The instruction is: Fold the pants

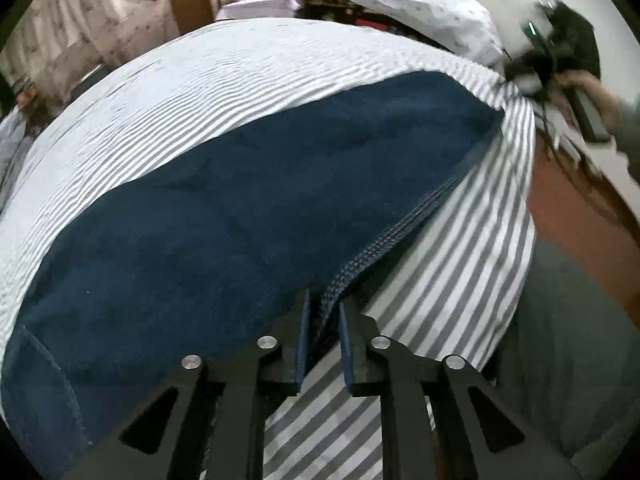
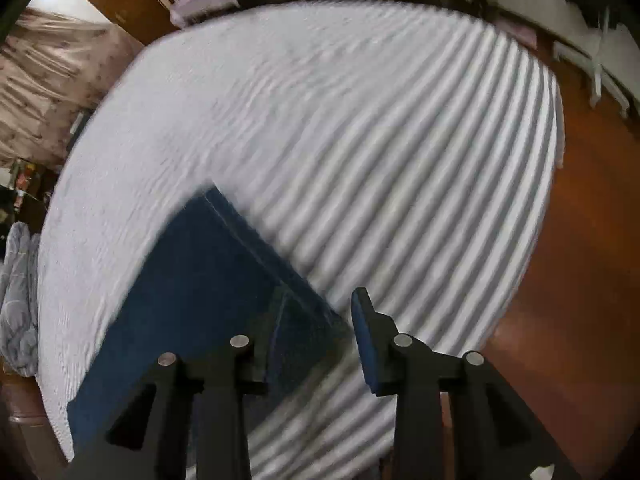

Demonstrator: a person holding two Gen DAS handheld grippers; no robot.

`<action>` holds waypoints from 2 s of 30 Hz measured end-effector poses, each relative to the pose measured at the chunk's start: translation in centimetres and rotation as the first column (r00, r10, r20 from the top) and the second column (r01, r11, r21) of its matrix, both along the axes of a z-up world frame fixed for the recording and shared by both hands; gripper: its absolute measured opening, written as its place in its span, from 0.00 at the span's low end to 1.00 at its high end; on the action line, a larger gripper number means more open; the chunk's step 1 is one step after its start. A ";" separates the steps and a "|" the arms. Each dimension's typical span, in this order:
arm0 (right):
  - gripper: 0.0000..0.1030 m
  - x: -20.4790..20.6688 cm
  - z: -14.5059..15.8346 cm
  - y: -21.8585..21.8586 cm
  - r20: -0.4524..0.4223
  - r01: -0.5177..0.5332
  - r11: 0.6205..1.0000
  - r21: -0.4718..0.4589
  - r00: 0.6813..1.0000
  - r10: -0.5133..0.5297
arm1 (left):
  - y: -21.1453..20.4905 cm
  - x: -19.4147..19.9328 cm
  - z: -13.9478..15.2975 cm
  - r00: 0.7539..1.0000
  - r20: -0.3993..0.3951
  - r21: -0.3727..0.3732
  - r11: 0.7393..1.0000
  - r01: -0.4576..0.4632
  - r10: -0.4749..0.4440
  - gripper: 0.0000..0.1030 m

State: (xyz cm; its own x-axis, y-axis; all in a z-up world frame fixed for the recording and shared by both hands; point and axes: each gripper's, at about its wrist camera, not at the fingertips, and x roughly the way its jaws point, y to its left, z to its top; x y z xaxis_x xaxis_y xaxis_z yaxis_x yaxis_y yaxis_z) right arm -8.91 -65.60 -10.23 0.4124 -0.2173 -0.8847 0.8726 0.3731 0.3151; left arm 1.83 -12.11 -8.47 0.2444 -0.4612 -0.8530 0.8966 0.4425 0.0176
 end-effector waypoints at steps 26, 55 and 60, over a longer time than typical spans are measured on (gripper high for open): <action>0.16 12.5 -3.0 -7.5 0.197 -0.279 0.950 0.139 0.948 0.249 | 0.9 4.6 -1.8 0.969 -0.039 -0.007 0.970 -0.243 0.243 0.17; 0.33 43.6 0.6 28.6 0.341 -0.927 0.232 0.296 0.329 0.881 | 10.0 7.3 -3.8 0.901 0.020 -0.057 0.900 -0.431 0.433 0.19; 0.33 48.6 -4.7 37.5 0.293 -0.907 0.093 0.410 0.228 0.928 | 11.4 7.4 -3.9 0.901 -0.052 -0.073 0.898 -0.433 0.430 0.19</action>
